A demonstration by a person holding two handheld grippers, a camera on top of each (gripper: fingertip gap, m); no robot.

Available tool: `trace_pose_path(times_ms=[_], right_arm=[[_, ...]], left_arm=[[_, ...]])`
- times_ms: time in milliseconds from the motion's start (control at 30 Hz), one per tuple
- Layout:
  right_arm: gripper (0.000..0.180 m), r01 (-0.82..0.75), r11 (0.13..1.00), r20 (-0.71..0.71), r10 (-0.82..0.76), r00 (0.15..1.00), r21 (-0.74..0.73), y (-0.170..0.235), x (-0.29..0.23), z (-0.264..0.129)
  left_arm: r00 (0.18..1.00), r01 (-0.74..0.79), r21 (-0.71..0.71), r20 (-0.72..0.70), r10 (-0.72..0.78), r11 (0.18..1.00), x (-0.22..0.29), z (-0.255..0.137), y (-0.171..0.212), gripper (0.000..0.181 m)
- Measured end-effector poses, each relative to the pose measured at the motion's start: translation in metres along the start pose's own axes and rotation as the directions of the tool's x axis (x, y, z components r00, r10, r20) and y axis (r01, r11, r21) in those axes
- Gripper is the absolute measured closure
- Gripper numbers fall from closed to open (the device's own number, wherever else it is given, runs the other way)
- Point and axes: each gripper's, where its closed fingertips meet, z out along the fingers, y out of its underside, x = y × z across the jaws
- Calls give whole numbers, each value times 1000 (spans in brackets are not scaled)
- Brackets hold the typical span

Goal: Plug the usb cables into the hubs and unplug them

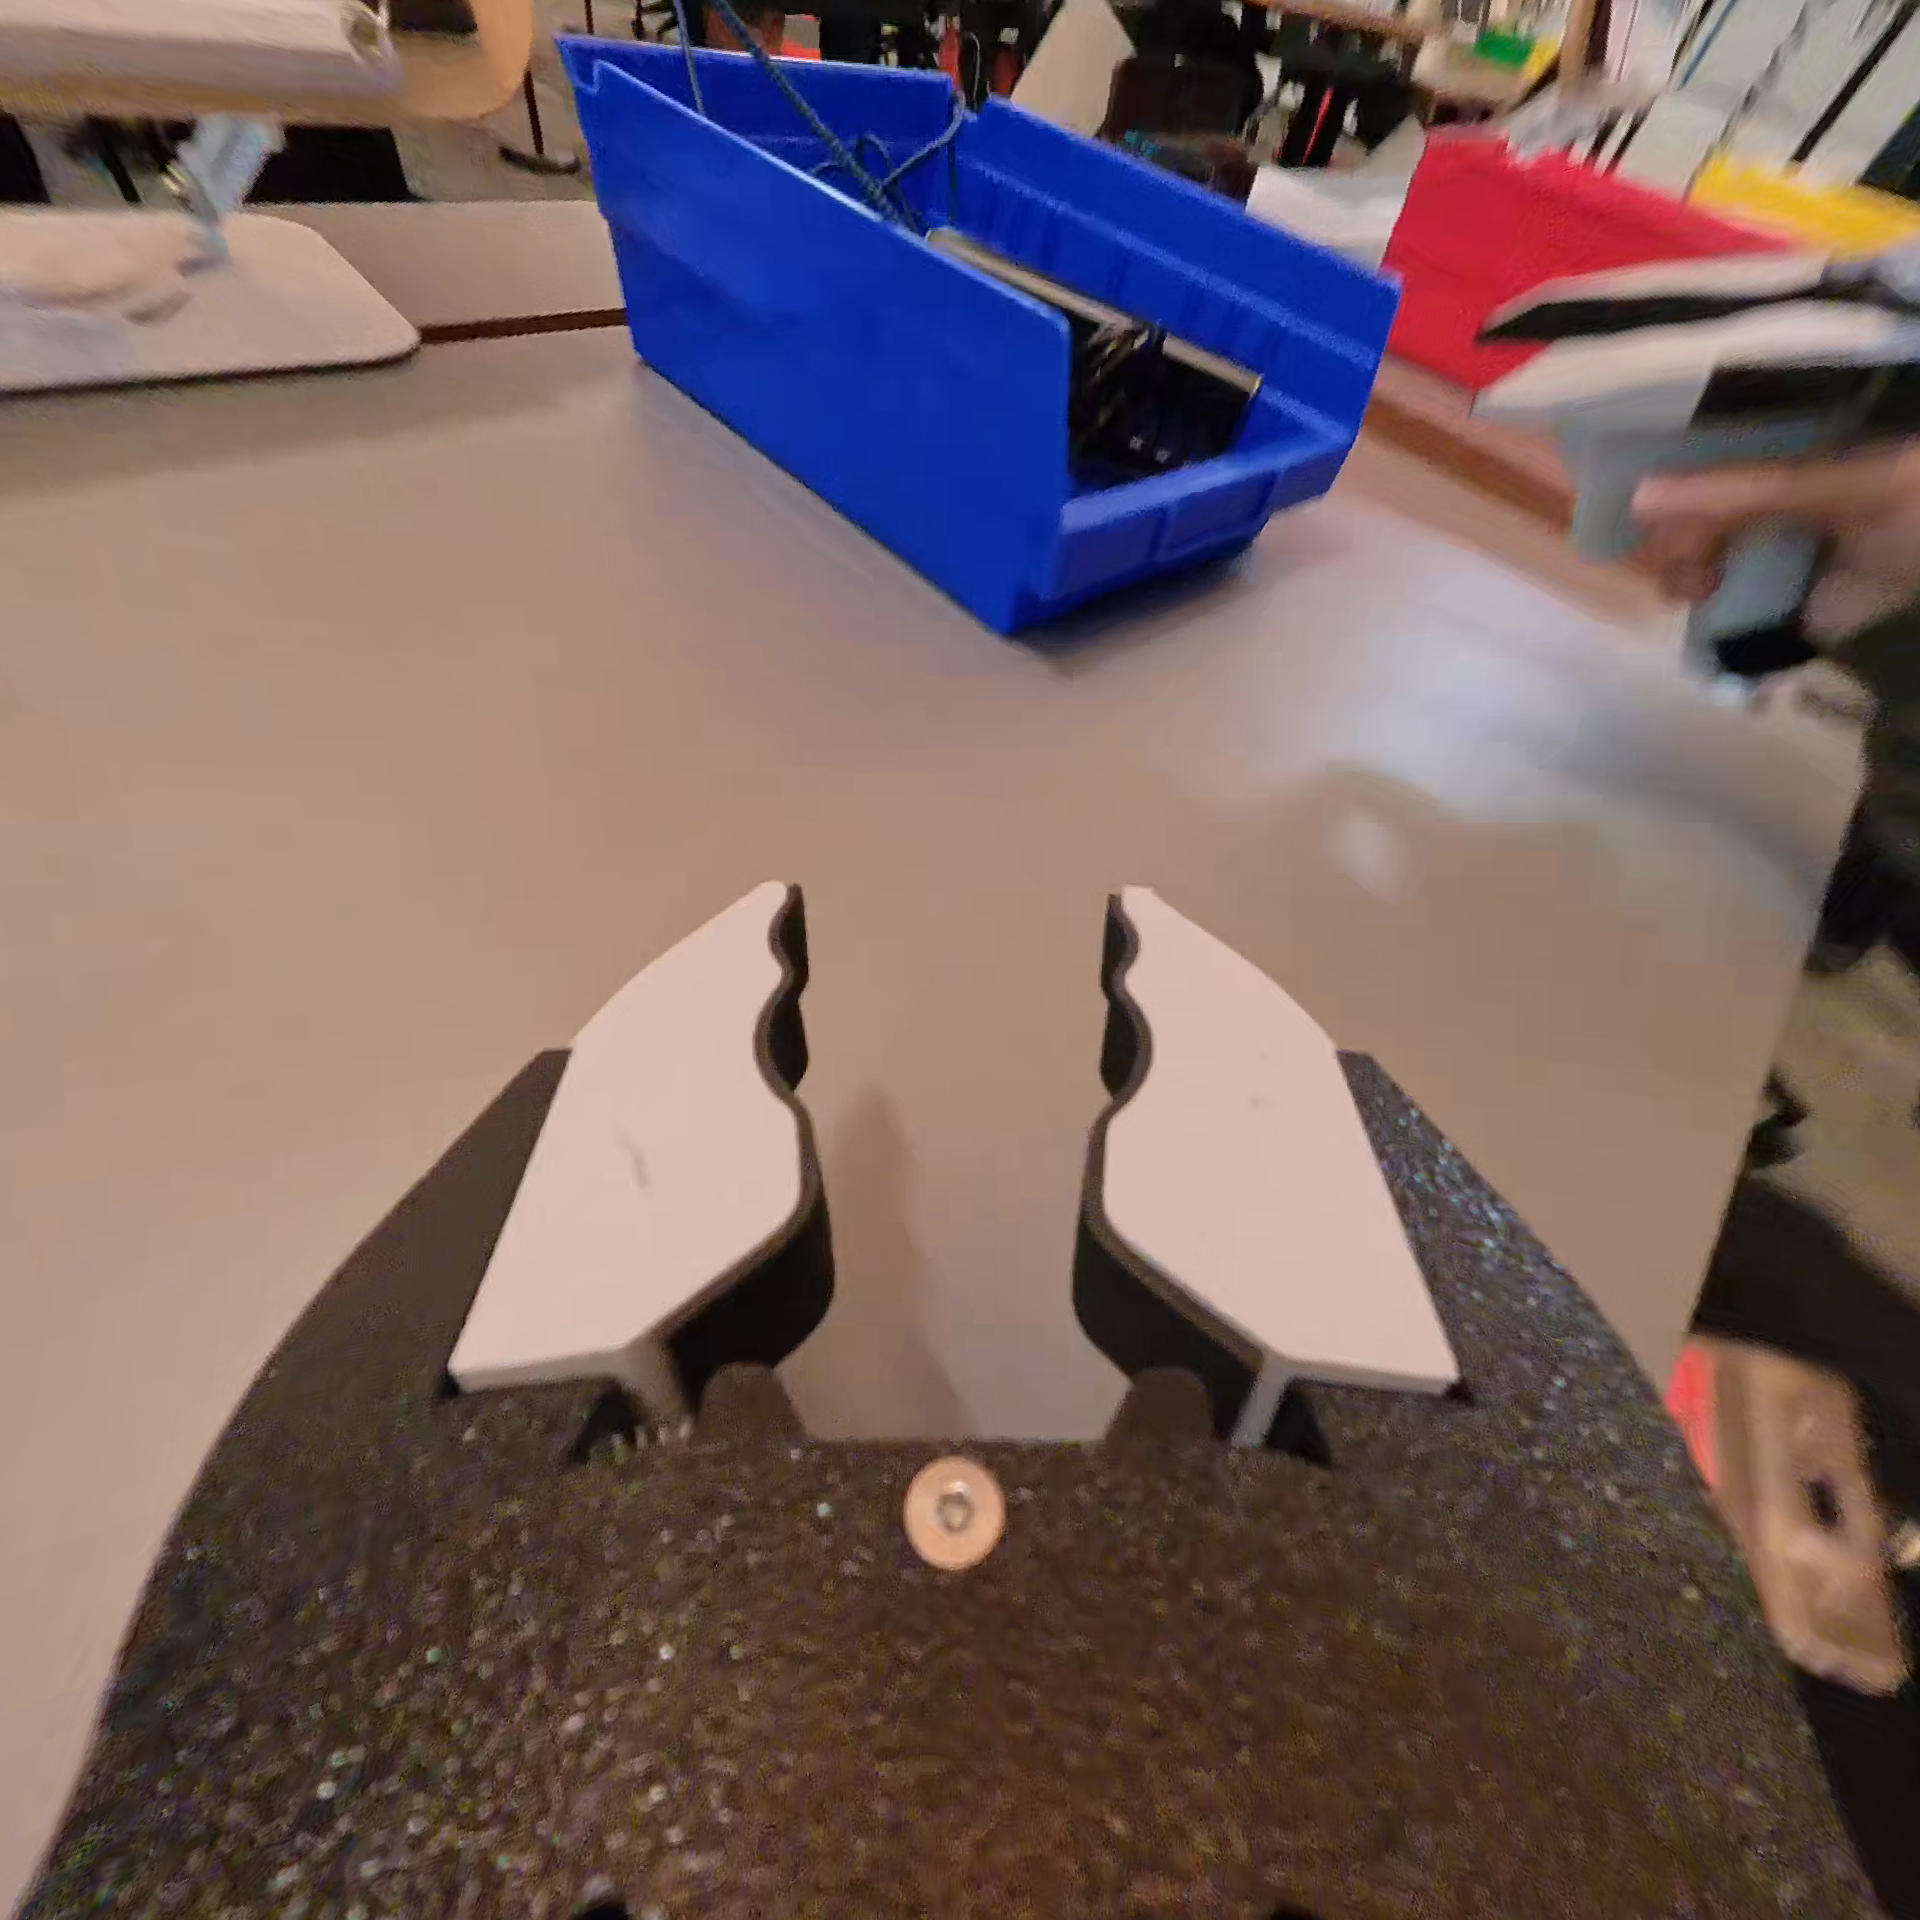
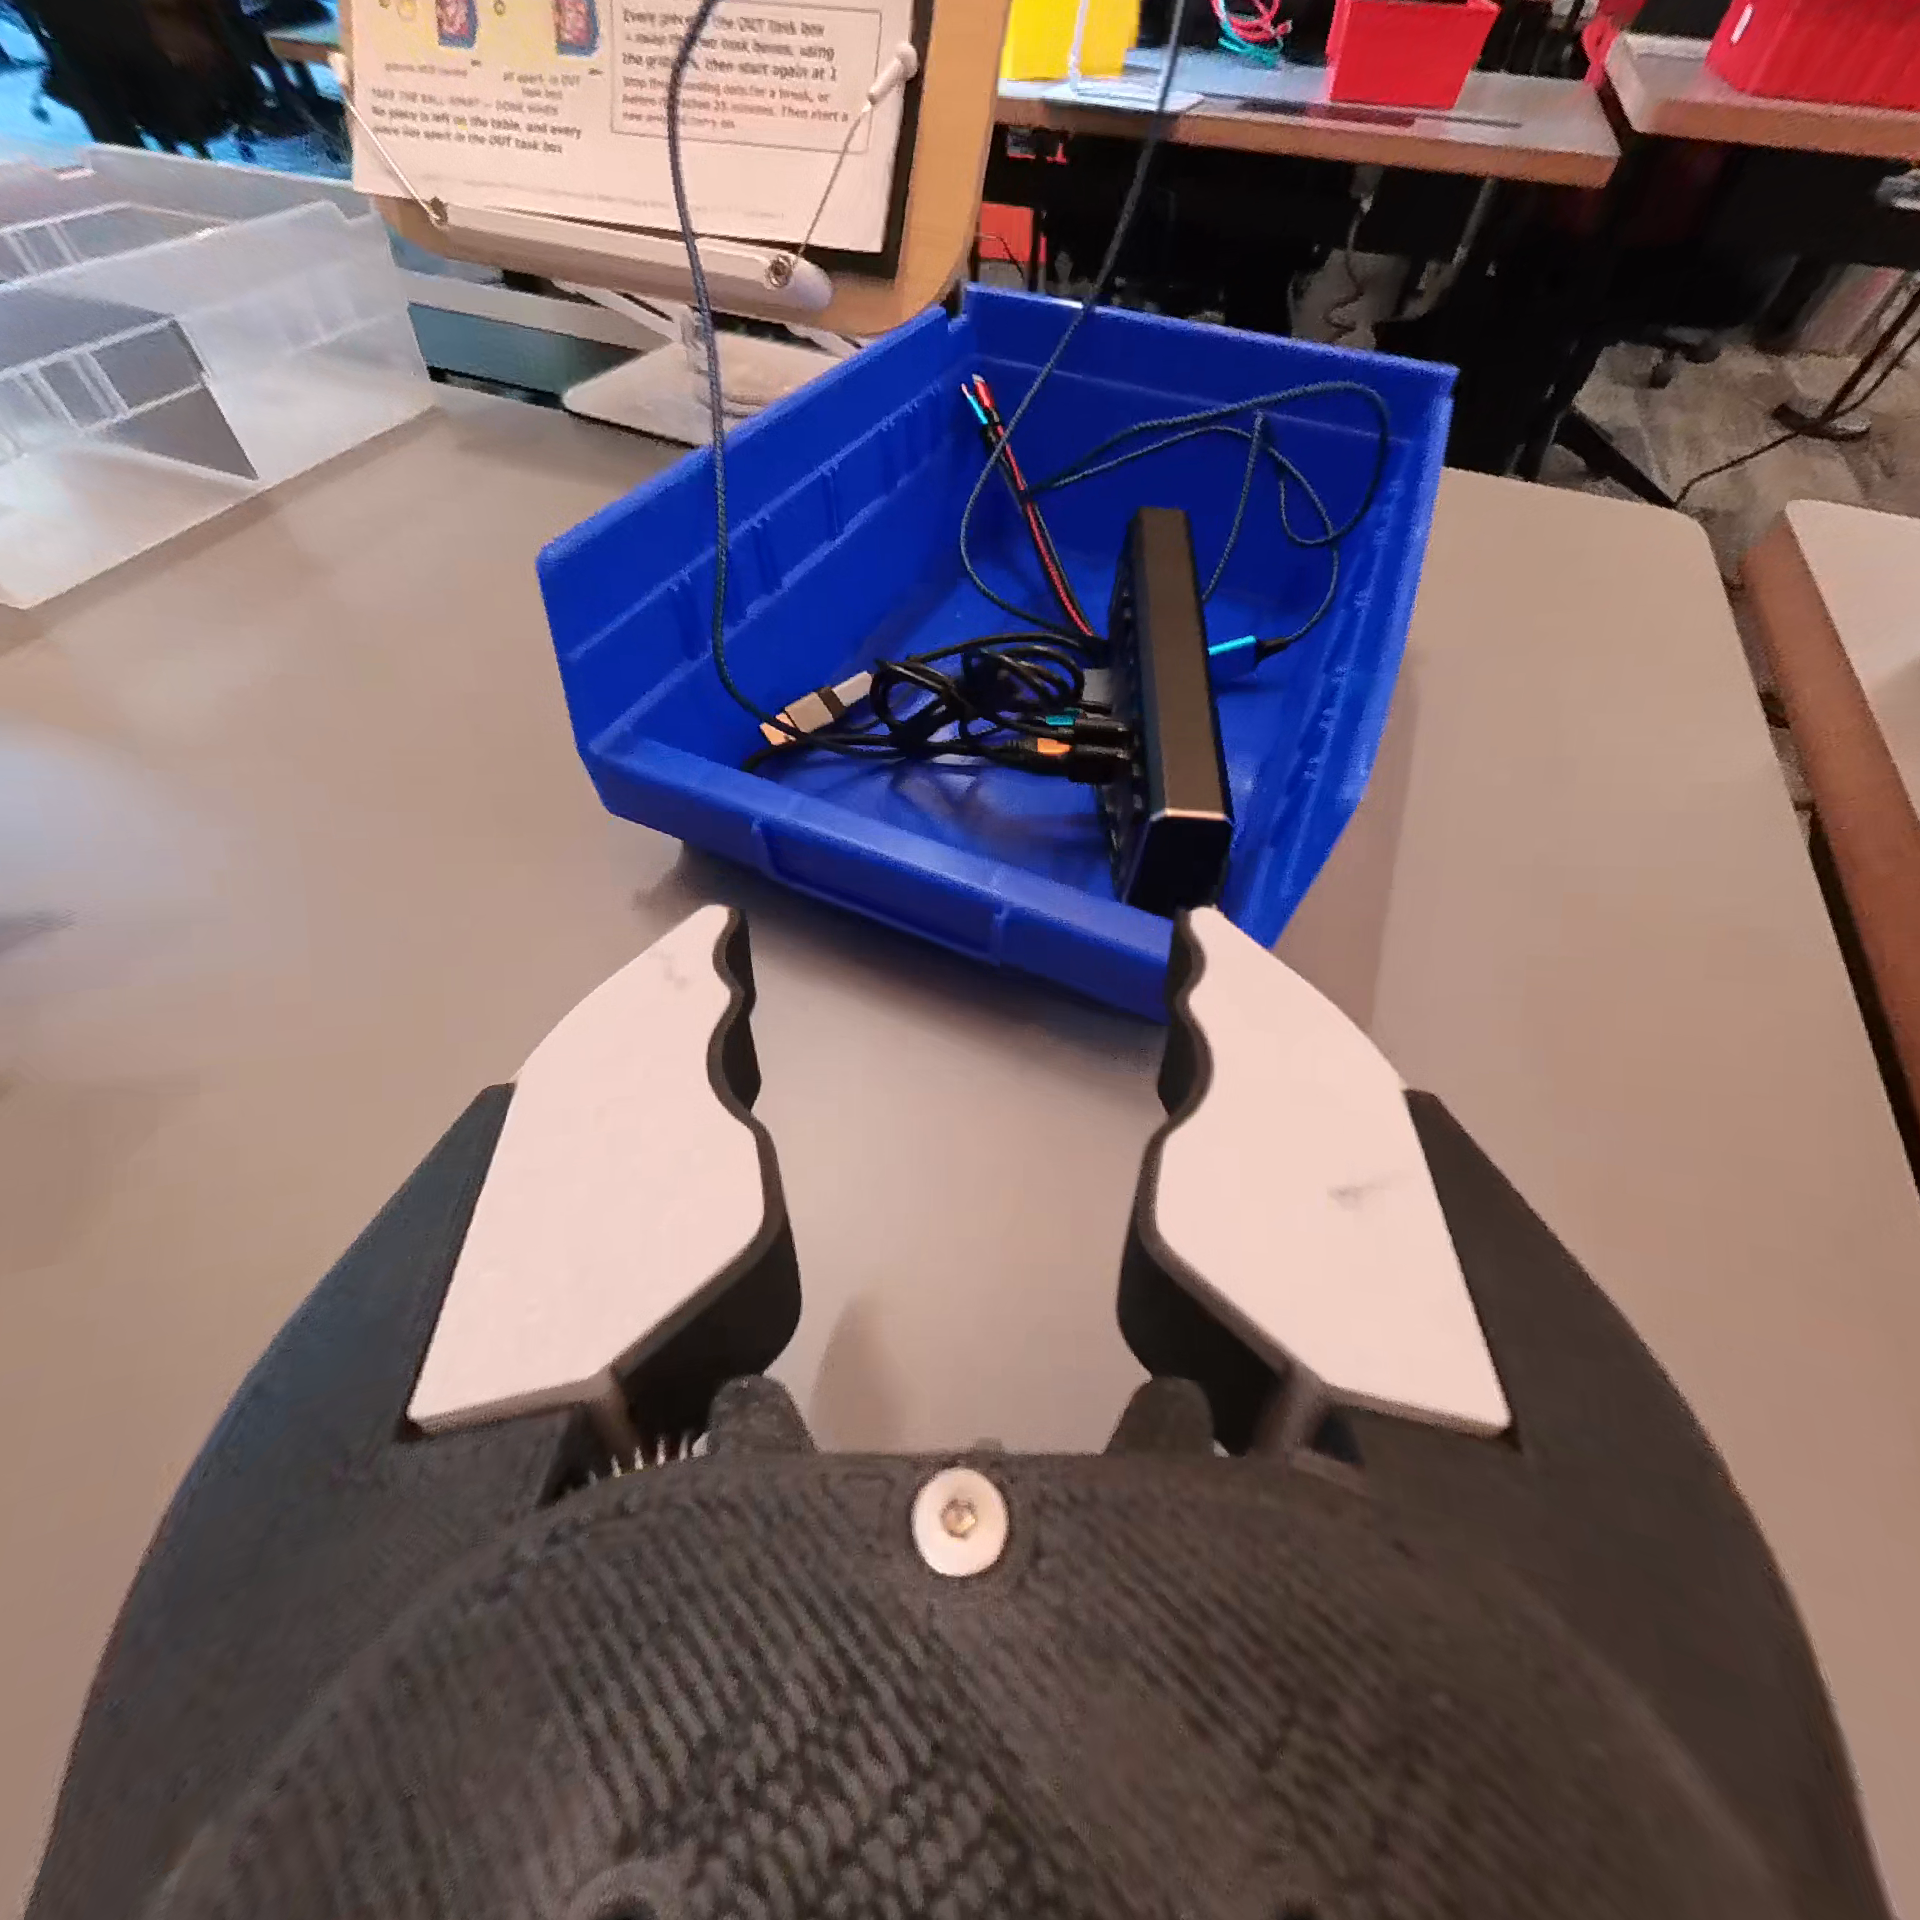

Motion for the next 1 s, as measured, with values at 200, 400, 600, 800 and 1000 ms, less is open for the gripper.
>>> trace_pose_path(times_ms=[200, 400, 600, 800, 1000], right_arm=[[94, -79, 997, -53, 80, 995, 8, 7, 18, 1], [86, -69, 998, -144, 67, 987, -8, 10, 35, -4], [84, -98, 995, -213, 90, 973, -29, 16, 59, -13], [91, -122, 992, -173, 116, 978, -28, 16, 55, -14], [93, -61, 998, -173, 61, 983, 5, -1, 49, -23]], left_arm=[[996, 81, -129, 50, -76, 988, 36, 91, -33, 102], [961, -57, -149, 259, 94, 987, 25, 160, -91, 94], [922, -41, -323, 352, 160, 945, -15, 200, -90, 107], [903, -191, -353, 303, 305, 916, -16, 212, -82, 142], [920, -123, -226, 340, 196, 966, -36, 169, -75, 170]])
